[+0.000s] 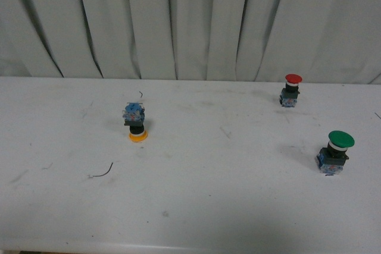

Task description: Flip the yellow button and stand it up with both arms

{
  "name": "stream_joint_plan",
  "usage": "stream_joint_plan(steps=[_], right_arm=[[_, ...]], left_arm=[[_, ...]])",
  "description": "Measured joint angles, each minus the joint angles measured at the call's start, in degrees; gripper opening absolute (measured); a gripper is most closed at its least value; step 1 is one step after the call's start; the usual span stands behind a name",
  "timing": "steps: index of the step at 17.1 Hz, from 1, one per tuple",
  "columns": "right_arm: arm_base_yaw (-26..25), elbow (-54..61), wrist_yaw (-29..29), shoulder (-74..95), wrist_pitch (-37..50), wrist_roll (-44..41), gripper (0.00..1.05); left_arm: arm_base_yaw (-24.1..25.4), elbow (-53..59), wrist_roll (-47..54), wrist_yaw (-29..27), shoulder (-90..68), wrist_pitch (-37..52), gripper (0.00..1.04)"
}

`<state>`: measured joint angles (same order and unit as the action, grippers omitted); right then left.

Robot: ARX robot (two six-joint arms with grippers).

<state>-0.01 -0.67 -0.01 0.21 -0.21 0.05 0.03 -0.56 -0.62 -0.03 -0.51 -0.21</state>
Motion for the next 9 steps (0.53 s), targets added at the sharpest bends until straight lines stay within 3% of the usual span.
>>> stream_joint_plan(steps=[9], right_arm=[[0.0,0.0,0.0,0.0,0.0,0.0,0.98]], left_arm=[[0.0,0.0,0.0,0.0,0.0,0.0,0.98]])
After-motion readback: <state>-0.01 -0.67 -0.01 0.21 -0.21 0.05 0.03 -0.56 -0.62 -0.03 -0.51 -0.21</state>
